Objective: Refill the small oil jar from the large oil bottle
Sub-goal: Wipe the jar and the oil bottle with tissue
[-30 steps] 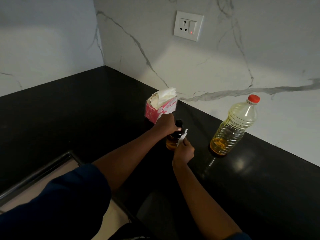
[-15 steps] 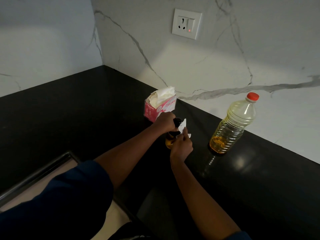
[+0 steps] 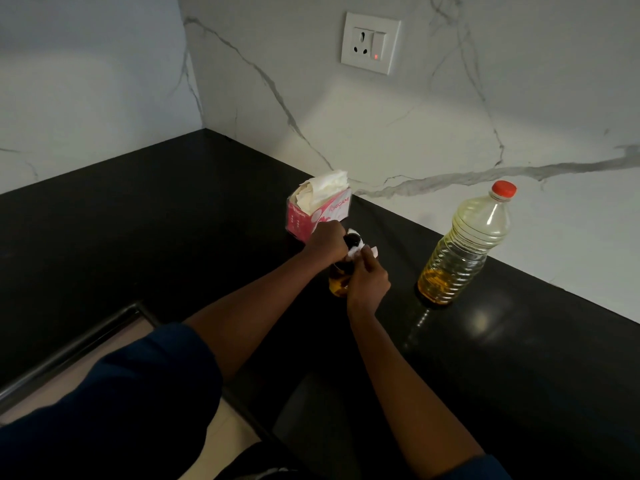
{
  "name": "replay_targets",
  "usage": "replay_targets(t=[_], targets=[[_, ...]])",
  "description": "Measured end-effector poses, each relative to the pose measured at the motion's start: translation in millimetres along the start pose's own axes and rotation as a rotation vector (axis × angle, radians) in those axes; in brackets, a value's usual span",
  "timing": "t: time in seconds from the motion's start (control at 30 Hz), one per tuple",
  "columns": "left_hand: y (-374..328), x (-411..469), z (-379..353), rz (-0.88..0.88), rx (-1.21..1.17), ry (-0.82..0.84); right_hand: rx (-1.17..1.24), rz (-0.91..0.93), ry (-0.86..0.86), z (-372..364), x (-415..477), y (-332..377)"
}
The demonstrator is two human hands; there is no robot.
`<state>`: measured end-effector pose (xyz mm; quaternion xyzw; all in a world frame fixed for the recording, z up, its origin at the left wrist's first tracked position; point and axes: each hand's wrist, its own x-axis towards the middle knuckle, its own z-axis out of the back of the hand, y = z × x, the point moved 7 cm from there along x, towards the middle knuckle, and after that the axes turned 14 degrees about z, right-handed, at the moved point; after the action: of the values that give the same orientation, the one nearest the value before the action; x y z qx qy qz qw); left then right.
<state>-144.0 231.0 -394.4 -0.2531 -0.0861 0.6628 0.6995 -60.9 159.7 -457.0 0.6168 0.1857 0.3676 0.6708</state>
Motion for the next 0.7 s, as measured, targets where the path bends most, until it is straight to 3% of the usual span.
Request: replay_targets(t=[0.13, 0.3, 0.7], targets=[[-1, 0, 2, 0.017, 0.011, -0.028, -0.145, 0.201, -0.023, 3, -13, 13], [1, 0, 4, 0.019, 0.026, -0.032, -0.178, 0.299, -0.057, 7, -16, 20], [1, -3, -1, 0.026, -0.010, -0.025, 0.033, 0.028, -0.081, 9, 3, -3]])
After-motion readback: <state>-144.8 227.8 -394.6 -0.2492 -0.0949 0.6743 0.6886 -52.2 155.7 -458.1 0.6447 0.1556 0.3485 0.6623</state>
